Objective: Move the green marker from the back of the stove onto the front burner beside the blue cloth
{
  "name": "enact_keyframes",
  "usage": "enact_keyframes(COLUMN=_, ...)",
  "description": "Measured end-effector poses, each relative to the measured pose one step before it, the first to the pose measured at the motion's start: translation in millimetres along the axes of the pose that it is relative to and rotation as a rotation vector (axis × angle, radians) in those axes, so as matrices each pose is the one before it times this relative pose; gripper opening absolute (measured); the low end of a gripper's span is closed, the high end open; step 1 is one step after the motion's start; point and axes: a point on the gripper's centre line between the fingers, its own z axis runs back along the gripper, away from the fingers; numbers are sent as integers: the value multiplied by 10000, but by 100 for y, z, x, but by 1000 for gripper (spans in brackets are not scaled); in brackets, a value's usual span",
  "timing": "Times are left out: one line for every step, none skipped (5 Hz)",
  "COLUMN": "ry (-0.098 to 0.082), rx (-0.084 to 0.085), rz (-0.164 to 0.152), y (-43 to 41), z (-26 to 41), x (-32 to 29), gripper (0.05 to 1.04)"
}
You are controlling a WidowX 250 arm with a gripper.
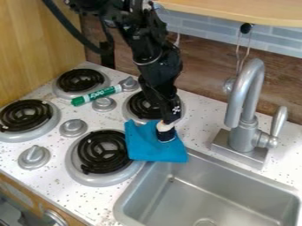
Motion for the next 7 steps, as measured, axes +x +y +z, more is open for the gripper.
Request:
enact_keyframes(ry=207, rx=-118, rz=68, y=-83, z=-698, x=-530, gripper=1001)
enact_keyframes(ry=79, rx=230, rz=777, y=2195, z=395, x=-2412, gripper=1001)
enact_keyframes(ry=-115, rx=161, rz=449, y=1463, z=1900, x=-890, gripper=1001)
enact_keyframes(ry=-39, rx=694, rz=283, y=1728, z=2489, x=-1569, gripper=1001)
enact_keyframes(ry=137, rx=470, rz=293, y=1128, z=1262, x=-1358, gripper=1001)
enact_keyframes(ry=229, rx=218, rz=570, y=2176, z=622, x=-1927, gripper=1001)
enact_keyframes(ry=326, rx=367, rz=608, y=2522, z=454, x=-2172, gripper=1001)
